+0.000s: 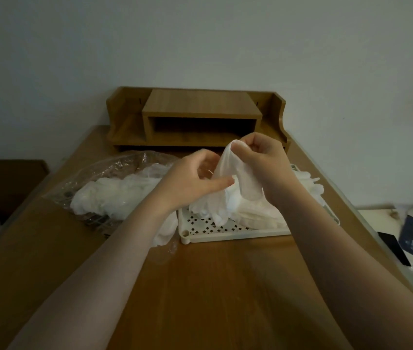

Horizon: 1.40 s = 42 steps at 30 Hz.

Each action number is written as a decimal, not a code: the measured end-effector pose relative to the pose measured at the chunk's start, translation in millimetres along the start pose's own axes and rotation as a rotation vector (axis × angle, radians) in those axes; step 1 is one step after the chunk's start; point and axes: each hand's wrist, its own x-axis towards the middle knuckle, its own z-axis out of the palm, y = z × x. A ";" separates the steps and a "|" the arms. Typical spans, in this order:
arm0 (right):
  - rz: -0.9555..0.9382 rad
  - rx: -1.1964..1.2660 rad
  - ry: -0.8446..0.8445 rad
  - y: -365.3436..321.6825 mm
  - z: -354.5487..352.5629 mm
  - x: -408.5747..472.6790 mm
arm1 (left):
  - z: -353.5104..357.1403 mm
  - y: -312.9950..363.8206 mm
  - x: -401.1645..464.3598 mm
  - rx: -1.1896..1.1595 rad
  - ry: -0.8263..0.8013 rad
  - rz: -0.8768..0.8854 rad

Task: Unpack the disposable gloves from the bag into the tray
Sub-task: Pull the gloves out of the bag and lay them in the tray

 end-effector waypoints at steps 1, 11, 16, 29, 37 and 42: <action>0.001 -0.006 0.003 -1.6 -2.4 0.2 | 3.0 1.5 2.3 0.032 -0.015 0.019; 0.446 0.142 -0.019 7.4 -57.3 10.3 | 1.4 -0.6 2.3 -0.793 -0.121 -0.249; 0.537 0.386 -0.274 26.3 -77.8 6.0 | 9.1 12.5 2.8 -1.342 -0.021 -0.477; 0.246 0.659 -0.367 -1.7 -77.3 -4.2 | 36.7 40.7 -2.6 -0.196 0.163 0.339; 0.380 0.528 -0.579 -0.1 -87.8 3.8 | 39.3 66.9 7.2 -0.002 0.031 0.420; 0.382 0.600 -0.716 3.2 -90.2 2.1 | 31.7 81.9 16.8 0.013 0.084 0.418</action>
